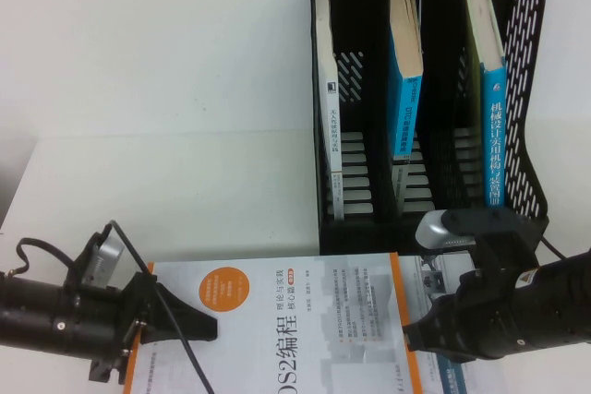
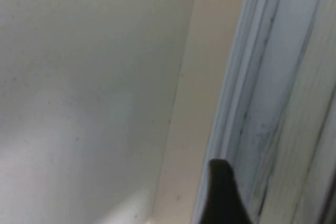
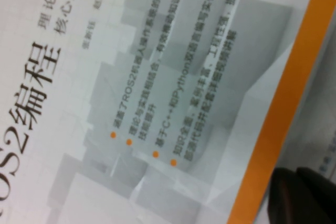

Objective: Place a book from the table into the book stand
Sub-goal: Pick up the book with your left arm

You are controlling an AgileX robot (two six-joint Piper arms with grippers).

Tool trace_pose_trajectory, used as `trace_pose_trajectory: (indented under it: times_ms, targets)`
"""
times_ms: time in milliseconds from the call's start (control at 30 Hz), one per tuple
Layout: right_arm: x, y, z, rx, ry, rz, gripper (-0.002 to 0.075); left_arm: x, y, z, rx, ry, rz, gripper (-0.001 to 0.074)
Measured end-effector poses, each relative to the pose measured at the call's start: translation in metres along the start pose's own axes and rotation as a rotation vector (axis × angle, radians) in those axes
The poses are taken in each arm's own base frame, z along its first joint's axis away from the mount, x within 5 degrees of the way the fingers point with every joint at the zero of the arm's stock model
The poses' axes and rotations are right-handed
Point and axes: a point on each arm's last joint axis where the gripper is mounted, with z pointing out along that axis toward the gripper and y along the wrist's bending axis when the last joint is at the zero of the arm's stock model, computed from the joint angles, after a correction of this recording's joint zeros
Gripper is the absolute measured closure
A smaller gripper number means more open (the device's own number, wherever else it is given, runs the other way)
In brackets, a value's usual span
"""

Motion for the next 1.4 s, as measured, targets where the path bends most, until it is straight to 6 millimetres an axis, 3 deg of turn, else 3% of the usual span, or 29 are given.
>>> trace_pose_trajectory:
  times_ms: [100,200,333,433,567,733,900,1067,1267,1400]
  targets:
    - [0.0,0.0,0.0,-0.003,-0.002,-0.002,0.0721,0.001,-0.001,0.001,0.002,0.006,0.007,0.0358]
    - [-0.001,0.0,0.0,-0.002,-0.004,-0.004,0.0721,0.001,-0.003,0.001,0.021,0.011,0.004,0.0462]
    - [-0.001,0.0,0.0,-0.002,-0.008,-0.006,0.0721,0.0,-0.001,-0.003,0.033,0.002,-0.003,0.0487]
    - [-0.001,-0.001,0.0,0.002,-0.012,-0.012,0.0721,0.0,-0.001,-0.01,0.068,0.001,-0.021,0.0612]
    - [-0.001,-0.002,0.0,0.016,-0.009,-0.049,0.0721,-0.003,-0.001,-0.026,0.032,-0.013,-0.013,0.0612]
    - [-0.001,-0.002,0.0,0.028,0.0,-0.1,0.072,-0.005,-0.018,-0.04,-0.012,-0.041,0.034,0.0612]
    - [-0.002,-0.004,-0.004,0.046,0.001,-0.154,0.072,-0.005,-0.046,-0.056,-0.075,-0.077,0.071,0.0613]
    - [-0.007,-0.021,-0.018,0.096,-0.028,-0.179,0.0721,0.001,-0.089,-0.068,-0.148,-0.113,0.14,0.0613]
    - [-0.018,-0.04,-0.041,0.15,-0.123,-0.138,0.0721,0.013,-0.146,-0.069,-0.167,-0.133,0.246,0.0615]
    - [-0.019,-0.044,-0.045,0.16,-0.138,-0.131,0.0721,0.018,-0.179,-0.062,-0.161,-0.12,0.31,0.0615]
